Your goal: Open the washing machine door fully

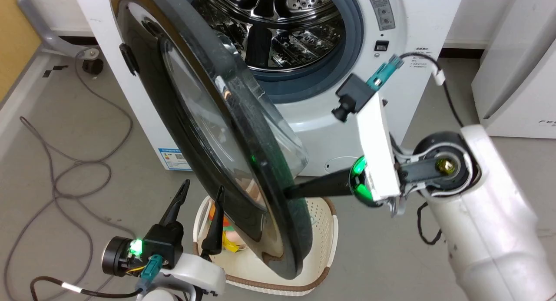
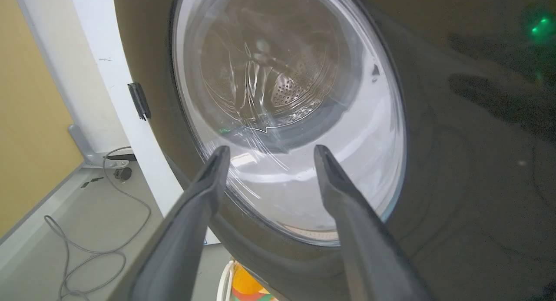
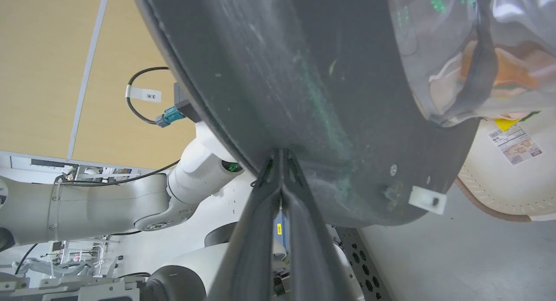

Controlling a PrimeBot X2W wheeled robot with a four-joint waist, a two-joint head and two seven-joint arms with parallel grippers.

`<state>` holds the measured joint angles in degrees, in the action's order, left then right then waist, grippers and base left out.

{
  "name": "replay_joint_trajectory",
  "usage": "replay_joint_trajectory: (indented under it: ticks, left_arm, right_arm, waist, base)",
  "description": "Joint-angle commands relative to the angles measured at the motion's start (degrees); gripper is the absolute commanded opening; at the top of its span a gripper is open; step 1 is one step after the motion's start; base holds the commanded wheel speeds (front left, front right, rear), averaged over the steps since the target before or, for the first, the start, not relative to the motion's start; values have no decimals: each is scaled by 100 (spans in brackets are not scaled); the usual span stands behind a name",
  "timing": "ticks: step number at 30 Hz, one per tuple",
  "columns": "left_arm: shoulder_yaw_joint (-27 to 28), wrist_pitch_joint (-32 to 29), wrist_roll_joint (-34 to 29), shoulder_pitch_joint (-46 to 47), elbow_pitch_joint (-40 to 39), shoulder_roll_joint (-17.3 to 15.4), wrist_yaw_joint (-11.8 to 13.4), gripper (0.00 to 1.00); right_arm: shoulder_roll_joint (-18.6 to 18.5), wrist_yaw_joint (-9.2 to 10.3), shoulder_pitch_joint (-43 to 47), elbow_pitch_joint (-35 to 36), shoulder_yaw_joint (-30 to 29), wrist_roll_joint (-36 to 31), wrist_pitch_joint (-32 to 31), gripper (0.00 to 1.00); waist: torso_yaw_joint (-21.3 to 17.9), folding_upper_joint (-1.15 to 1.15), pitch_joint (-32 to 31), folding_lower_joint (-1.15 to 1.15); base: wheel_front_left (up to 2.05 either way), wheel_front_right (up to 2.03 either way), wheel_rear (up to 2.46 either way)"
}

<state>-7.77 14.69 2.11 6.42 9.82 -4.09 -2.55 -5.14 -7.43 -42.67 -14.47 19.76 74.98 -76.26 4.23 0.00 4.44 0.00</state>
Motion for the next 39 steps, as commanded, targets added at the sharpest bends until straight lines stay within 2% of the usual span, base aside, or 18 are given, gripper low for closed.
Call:
replay_joint_trajectory:
  ticks: [1, 5, 7, 8, 9, 10, 18, 22, 28, 29, 34, 39]
  left_arm:
    - [15, 30, -39, -78, 28, -11, 1, 100]
    - [43, 30, -21, -102, 54, -15, 18, 100]
    - [46, 30, -17, -107, 57, -14, 20, 100]
    - [47, 30, -9, -122, 66, -11, 24, 100]
    - [47, 30, -9, -122, 66, -11, 24, 100]
    - [44, 30, -3, -132, 78, -8, 25, 100]
    - [154, 30, 62, -269, 127, -4, 100, 100]
    - [231, 30, 113, -309, 177, -4, 112, 100]
    - [344, 30, 170, -297, 344, -9, 97, 100]
    - [395, 30, 176, -293, 395, -14, 96, 100]
    - [451, 30, 162, -287, 448, -15, 99, 100]
    - [477, 30, 141, -300, 459, -7, 111, 100]
  right_arm:
    - [85, -6, 208, 133, -35, -70, -55, 0]
    - [161, -6, 441, 402, -185, -209, 33, 0]
    - [174, -6, 513, 483, -268, -257, 158, 3]
    - [193, -6, 697, 678, -452, -356, 494, 81]
    - [193, -6, 697, 678, -452, -356, 494, 81]
    - [199, -6, 823, 787, -557, -385, 685, 100]
    - [223, -6, 2194, 1639, -1365, -210, 2736, 100]
    - [224, -6, 2894, 1886, -1612, -698, 4036, 100]
    - [225, -6, 3857, 1728, -1951, -1853, 5812, 100]
    - [225, -6, 4226, 1579, -2097, -2514, 6466, 100]
    - [225, -6, 4580, 1459, -2448, -3786, 7411, 100]
    - [225, -6, 4645, 1633, -2811, -5143, 8081, 100]
  waist:
    - [17, 0, 20, 0]
    - [31, 0, 54, 0]
    - [35, 0, 54, 0]
    - [47, 0, 51, 0]
    - [47, 0, 51, 0]
    - [57, 0, 34, 0]
    - [-46, 0, -16, 0]
    - [-123, 0, -1, 0]
    - [-230, 0, -32, 0]
    - [-266, 0, -44, 0]
    - [-300, 0, -69, 0]
    - [-296, 0, -116, 0]
  base:
    - [0, 0, 0]
    - [0, 0, 0]
    - [0, 0, 0]
    - [0, 0, 0]
    - [0, 0, 0]
    - [0, 0, 0]
    - [0, 0, 0]
    - [0, 0, 0]
    - [0, 0, 0]
    - [0, 0, 0]
    - [0, 0, 0]
    - [0, 0, 0]
